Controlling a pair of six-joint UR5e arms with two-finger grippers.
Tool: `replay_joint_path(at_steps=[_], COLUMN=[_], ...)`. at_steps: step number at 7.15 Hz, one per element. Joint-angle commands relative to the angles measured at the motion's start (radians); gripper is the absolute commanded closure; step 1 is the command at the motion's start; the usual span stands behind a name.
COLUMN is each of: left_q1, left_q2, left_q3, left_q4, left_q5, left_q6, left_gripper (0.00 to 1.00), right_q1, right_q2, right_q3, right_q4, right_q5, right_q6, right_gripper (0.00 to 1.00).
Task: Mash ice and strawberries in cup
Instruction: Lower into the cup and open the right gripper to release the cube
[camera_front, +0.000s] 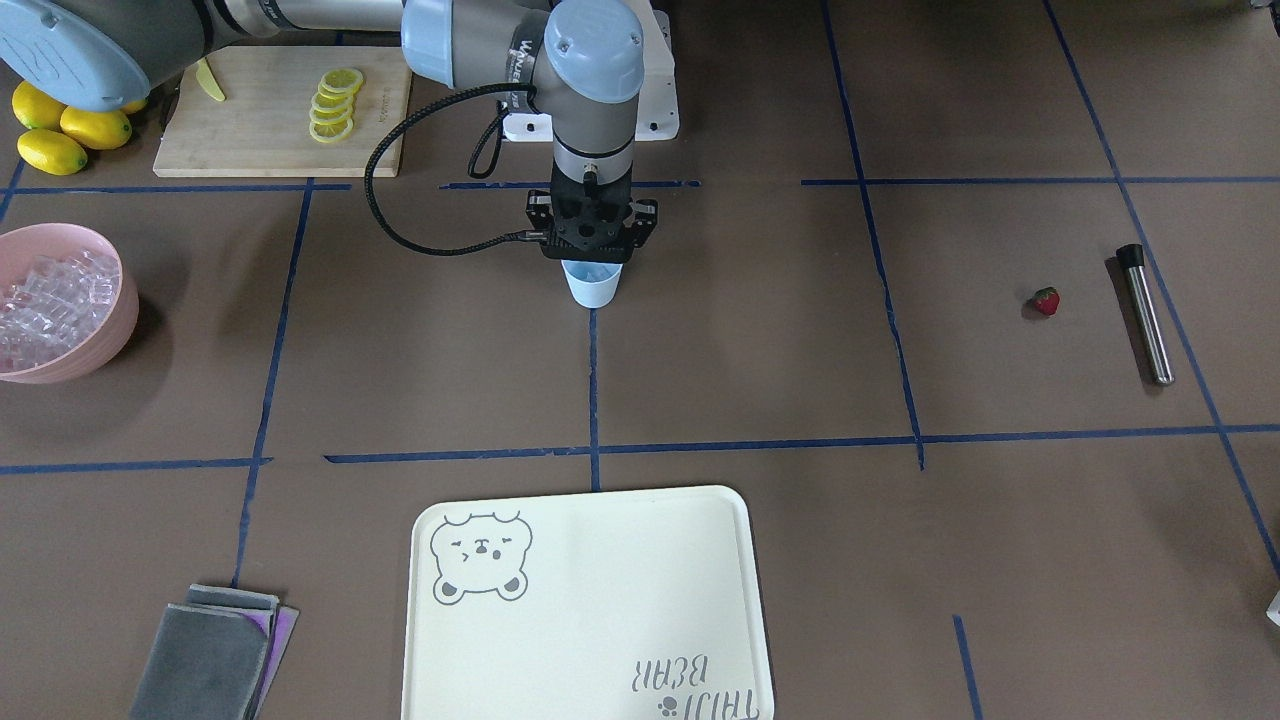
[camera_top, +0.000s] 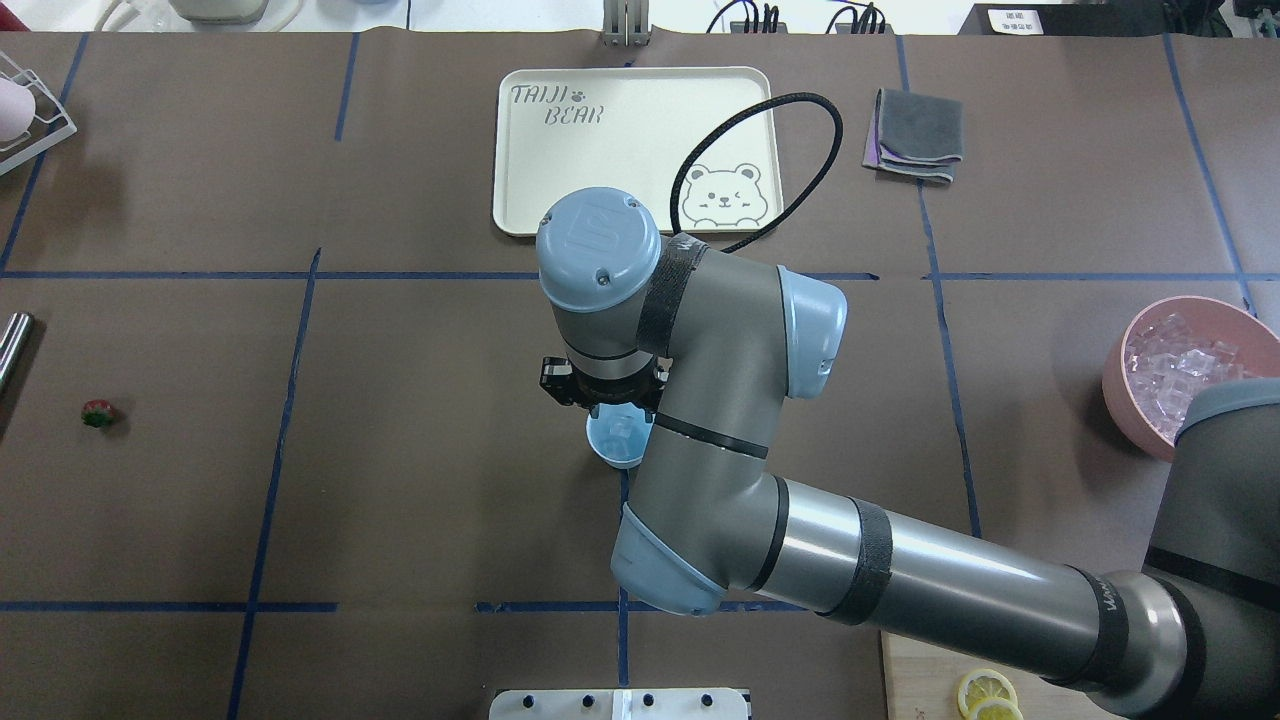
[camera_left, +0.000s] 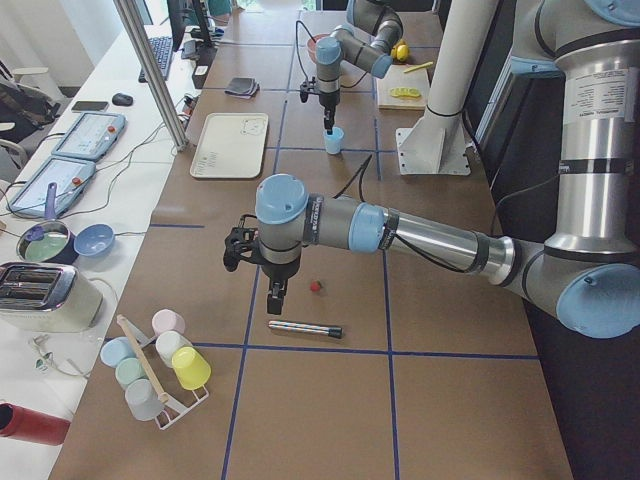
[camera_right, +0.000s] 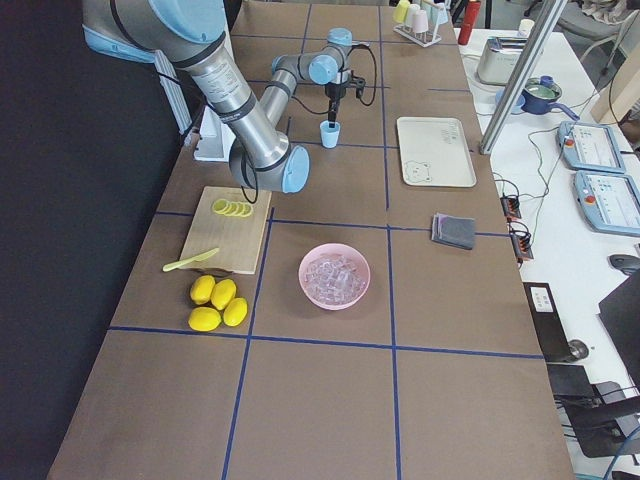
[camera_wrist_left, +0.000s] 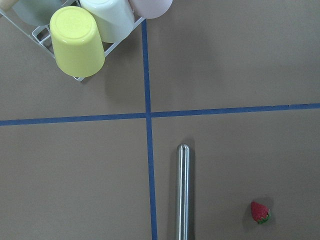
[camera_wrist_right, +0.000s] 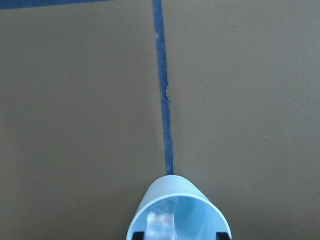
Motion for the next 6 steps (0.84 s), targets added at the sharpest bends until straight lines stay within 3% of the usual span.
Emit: replay_joint_path(at_steps=[1, 2, 3, 6], left_q1=[0.002, 0.002, 0.002, 0.012], left_q2=[0.0, -0.002, -0.002, 0.0], left_q3=[-0.001, -0.001, 0.001, 0.004], left_q4=[0.0, 0.0, 0.0, 0.0], left_q5=[-0.001, -0.001, -0.001, -0.001], left_q6=[-0.003, -0.003, -0.003, -0.001], left_gripper=[0.0, 0.0, 0.0, 0.0], right_q1=[0.0, 0.0, 0.005, 0.085], right_q2=[-0.001, 0.001, -0.001, -0.042], right_q3=[0.003, 0.015, 0.056, 0.203], right_q4=[-0.002, -0.002, -0.035, -0.098], right_q5=[0.0, 0.003, 0.002, -0.013], right_q6=[0.0, 0.0, 0.0, -0.008], right_gripper=[0.39, 0.3, 0.01, 0.01])
